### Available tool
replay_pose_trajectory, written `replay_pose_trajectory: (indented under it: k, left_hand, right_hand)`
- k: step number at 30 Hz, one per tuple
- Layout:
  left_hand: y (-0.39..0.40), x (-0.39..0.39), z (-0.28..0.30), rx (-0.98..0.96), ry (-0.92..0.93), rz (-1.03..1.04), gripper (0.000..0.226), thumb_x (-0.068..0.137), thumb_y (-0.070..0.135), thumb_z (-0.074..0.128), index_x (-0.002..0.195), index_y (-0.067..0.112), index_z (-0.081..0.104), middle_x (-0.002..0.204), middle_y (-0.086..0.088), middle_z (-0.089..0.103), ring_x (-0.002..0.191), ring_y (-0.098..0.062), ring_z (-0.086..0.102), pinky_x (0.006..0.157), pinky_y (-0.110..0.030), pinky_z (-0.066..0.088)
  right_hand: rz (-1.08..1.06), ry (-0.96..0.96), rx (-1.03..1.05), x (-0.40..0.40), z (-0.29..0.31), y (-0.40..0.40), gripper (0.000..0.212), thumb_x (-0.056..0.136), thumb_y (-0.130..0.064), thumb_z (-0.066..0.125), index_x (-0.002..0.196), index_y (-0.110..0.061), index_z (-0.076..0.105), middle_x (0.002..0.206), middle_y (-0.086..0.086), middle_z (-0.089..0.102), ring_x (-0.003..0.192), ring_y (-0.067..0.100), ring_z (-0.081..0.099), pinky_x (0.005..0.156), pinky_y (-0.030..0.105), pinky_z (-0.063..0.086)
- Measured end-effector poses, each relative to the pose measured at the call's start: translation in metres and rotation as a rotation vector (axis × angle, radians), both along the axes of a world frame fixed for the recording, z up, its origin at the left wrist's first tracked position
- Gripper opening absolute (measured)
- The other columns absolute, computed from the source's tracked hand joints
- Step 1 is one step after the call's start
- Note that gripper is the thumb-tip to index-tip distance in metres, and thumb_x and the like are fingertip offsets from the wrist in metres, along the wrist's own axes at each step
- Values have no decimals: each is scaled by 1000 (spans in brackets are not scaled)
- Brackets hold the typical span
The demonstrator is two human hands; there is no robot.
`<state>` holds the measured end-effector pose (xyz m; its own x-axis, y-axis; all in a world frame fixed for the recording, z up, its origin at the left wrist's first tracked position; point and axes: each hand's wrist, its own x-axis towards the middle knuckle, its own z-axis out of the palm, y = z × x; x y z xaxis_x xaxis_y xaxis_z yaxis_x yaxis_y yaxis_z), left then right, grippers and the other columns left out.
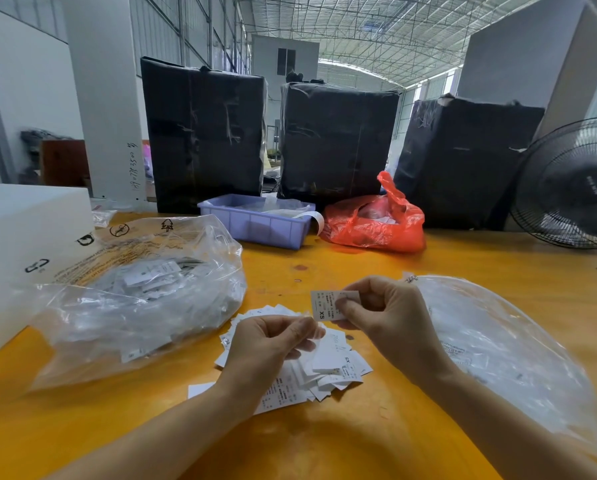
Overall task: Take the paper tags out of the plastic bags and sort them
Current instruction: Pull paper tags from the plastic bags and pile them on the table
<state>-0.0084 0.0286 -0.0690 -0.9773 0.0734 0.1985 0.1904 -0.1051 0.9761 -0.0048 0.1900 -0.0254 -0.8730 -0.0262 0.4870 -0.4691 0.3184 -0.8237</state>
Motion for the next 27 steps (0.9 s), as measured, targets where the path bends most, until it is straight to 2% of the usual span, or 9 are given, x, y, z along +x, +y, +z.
replay_pose_trajectory:
  k: [4,10,16,20,24,27]
  left_hand:
    - [0,0,0,-5,1,3,17,77,27,68,72,14,77,82,-3,75,64,-8,67,55,-13,46]
    - [0,-1,0,-16,21,69,18,80,26,67,77,10,75,80,0,75,64,-7,67,57,-12,47]
    - [0,0,2,2,55,118,22,71,31,68,76,11,75,77,-1,75,62,-6,66,56,-13,48]
    - [0,0,1,13,29,96,26,69,31,69,79,9,74,77,-2,75,63,-7,66,57,-14,48]
    - [1,1,0,22,-20,69,32,60,18,80,89,7,71,77,-4,75,64,-11,68,56,-15,49]
    - [3,2,1,46,-18,74,30,63,3,80,90,6,68,76,-5,75,63,-10,69,55,-13,49]
  right_hand:
    - [-44,65,74,0,-1,0,21,82,-3,70,71,-21,65,77,2,72,70,11,71,59,27,59]
    - [-35,60,58,0,-1,1,23,82,-2,68,71,-21,64,76,-1,70,67,11,71,57,25,58]
    - [-49,66,120,1,-2,-1,21,83,-3,68,72,-20,64,78,8,71,63,13,71,56,30,59]
    - [-35,76,135,1,-3,-1,20,83,-4,68,73,-20,63,75,4,70,63,11,71,54,25,58]
    - [-53,100,183,1,-4,-1,22,83,-3,68,72,-22,63,71,1,69,62,8,70,54,27,58]
    - [-57,104,178,0,-4,-1,21,83,-2,68,72,-19,63,72,6,71,62,9,70,54,28,58]
